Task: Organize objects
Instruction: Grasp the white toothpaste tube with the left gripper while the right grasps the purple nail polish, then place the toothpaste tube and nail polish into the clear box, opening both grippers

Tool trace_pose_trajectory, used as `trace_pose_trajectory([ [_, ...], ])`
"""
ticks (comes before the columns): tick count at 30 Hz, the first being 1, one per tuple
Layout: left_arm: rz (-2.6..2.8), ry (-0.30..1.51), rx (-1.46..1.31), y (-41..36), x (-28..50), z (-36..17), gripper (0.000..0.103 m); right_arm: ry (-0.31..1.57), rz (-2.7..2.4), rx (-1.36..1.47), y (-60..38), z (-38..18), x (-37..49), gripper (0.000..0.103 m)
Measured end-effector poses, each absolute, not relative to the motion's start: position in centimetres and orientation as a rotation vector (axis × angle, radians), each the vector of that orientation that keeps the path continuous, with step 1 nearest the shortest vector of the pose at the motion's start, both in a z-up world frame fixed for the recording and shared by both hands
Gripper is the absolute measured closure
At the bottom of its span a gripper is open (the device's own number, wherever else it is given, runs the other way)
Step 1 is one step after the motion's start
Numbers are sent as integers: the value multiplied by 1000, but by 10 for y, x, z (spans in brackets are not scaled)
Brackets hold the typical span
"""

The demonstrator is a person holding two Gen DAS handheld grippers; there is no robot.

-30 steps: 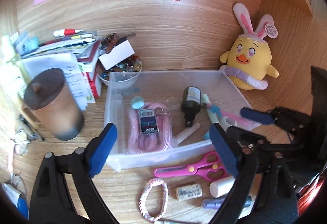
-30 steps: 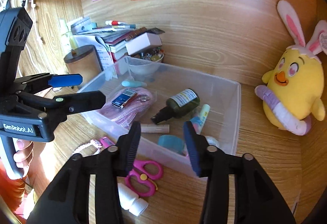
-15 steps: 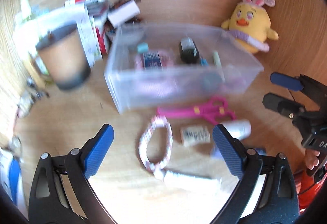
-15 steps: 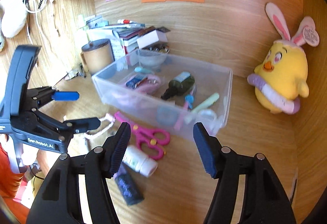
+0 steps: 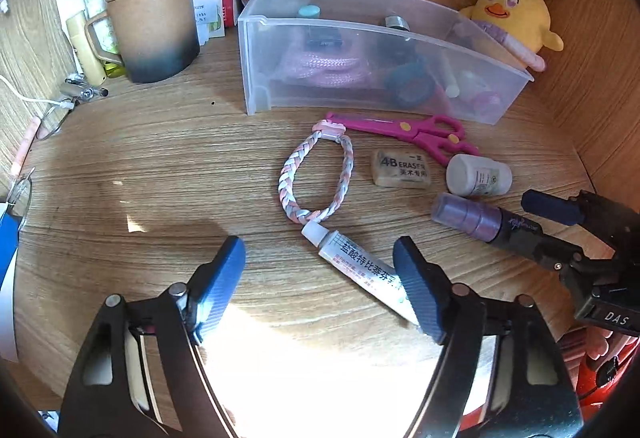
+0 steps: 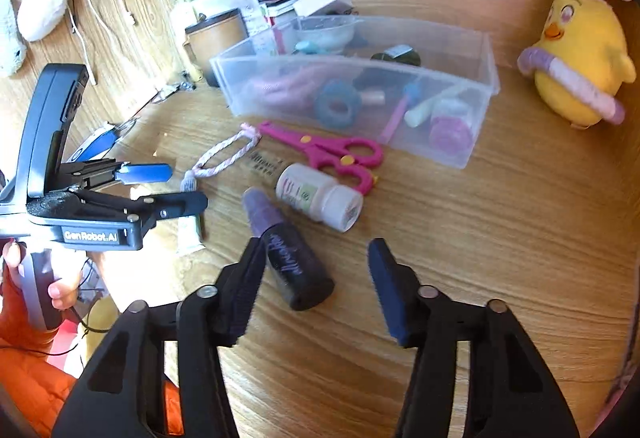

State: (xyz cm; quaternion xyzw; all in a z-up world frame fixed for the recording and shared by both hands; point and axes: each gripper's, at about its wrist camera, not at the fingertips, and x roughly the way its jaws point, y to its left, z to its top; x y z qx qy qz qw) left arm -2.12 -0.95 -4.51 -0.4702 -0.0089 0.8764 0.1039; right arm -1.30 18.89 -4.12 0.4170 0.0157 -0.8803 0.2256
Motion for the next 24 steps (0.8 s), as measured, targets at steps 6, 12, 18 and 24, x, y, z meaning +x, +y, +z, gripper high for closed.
trace_pose_trajectory([
  [6,2563,6,-1372,-14,-6,-44,54,67,-2362,1162,175,-46,-13,66],
  [12,2585,54,-1316,-8,-3,-44,76,115,-2348,1167,158,-50,-18,67],
  [18,2571,57,-1284,-6,-3,-44,87,165,-2392,1112,148,-45,-11,79],
  [24,2579,38,-1205,-2,-3,-28,87,119,-2433,1064,157,-25,-11,79],
])
